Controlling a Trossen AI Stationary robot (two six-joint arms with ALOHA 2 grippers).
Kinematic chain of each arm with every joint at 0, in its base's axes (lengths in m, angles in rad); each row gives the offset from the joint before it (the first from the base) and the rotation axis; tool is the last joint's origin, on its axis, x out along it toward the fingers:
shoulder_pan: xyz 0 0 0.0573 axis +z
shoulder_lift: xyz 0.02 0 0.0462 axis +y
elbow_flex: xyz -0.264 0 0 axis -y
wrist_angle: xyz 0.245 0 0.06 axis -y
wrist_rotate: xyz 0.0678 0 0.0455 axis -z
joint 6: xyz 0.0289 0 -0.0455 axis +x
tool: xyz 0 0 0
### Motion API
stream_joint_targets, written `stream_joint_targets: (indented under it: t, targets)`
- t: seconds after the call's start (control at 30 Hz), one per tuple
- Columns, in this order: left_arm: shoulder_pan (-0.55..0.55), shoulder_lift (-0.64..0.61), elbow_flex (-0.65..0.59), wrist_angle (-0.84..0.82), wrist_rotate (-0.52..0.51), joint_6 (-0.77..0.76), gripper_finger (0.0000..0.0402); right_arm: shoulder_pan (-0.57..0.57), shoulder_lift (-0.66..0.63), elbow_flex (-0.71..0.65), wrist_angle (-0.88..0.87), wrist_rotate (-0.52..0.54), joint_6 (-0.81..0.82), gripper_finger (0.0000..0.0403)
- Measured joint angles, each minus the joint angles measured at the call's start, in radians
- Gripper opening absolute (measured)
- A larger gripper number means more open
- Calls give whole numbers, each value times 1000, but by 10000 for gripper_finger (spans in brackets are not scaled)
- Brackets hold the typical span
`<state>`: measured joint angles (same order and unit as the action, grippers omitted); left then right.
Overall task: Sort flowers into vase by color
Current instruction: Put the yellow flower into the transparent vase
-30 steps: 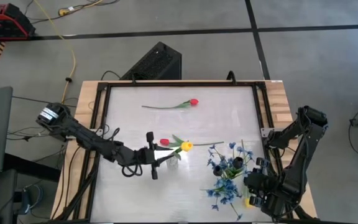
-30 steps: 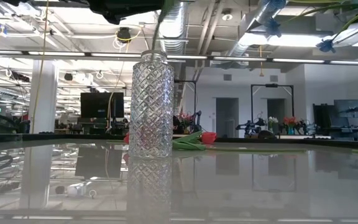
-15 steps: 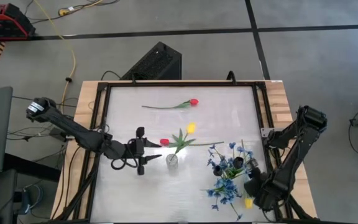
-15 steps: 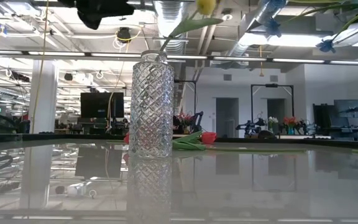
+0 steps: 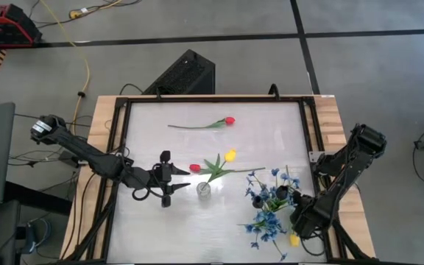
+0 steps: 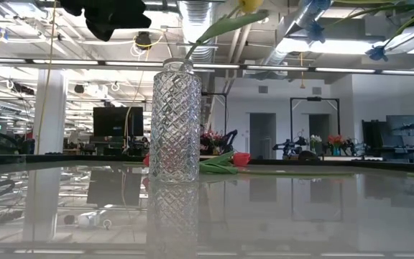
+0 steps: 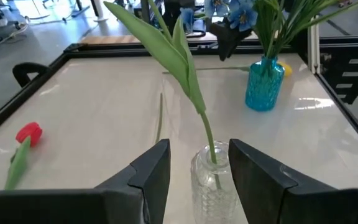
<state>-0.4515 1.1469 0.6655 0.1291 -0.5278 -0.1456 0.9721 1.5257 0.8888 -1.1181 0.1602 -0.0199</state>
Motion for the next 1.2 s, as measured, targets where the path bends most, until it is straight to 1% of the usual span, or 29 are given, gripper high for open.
stream_joint_targets:
  t: [0.37, 0.53, 0.6, 0.73, 0.93, 1.1, 1.2]
  targets:
    - [0, 0, 0, -7, -1, -22, 153, -132, 0, -76, 117, 7, -242, 163]
    - [0, 0, 0, -15, -1, -34, 153, -160, 0, -82, 116, -10, -244, 160]
    - [0, 0, 0, -22, 1, -36, 153, -158, 0, -83, 130, -41, -244, 155]
    - [0, 0, 0, -31, 4, -44, 153, -139, 0, -119, 208, -103, -245, 139]
    - [0, 0, 0, -34, -2, -52, 153, -121, 0, -118, 215, -90, -244, 106]
    - [0, 0, 0, -34, -4, -53, 153, -123, 0, -103, 212, -86, -240, 65]
    - [0, 0, 0, -34, -5, -60, 153, -123, 0, -82, 214, -87, -200, 42]
